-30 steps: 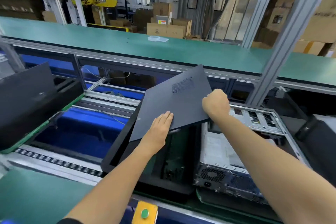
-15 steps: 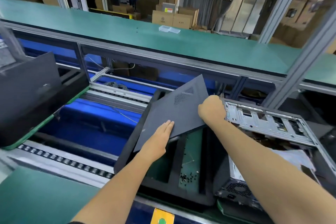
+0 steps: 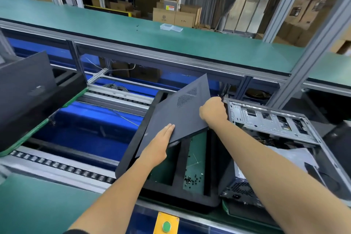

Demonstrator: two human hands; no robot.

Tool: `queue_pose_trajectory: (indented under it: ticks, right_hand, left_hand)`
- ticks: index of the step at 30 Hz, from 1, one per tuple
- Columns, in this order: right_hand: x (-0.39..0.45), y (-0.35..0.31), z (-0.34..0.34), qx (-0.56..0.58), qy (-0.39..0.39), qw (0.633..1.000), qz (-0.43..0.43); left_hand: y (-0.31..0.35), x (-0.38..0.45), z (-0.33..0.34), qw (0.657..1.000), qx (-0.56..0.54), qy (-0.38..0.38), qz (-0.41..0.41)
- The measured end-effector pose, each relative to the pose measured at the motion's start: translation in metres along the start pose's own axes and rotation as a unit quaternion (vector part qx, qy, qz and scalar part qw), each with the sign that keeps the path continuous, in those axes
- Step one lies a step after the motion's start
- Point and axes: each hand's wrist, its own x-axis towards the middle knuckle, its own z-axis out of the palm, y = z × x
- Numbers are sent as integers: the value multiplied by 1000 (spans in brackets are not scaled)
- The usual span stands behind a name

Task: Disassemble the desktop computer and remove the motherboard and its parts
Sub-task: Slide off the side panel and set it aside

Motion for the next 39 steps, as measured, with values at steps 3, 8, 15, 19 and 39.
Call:
queue_pose_trajectory:
  ticks: [3,8,15,19,39]
  right_hand:
    - [-2,-2,-1,11,-15,1000,-3]
    - [-7,-6,-3,14,-31,999,-40]
    - [-14,-19,2,35,-43,994,-94]
    - [-23,-32,9,47,-66,989,-122]
    - [-70,-113,85,-43,-288,918,-271]
  left_hand:
    - [-2,-2,-4,1000,-5,-7,-3]
    - [-4,-9,-6,1000,-14,-13,-14]
    - [-9,-20,-14,997,-59,-21,-35]
    - [-18,-28,-22,994,-63,-15,-83]
    - [-68,-50,-67,948,-157,97,-258]
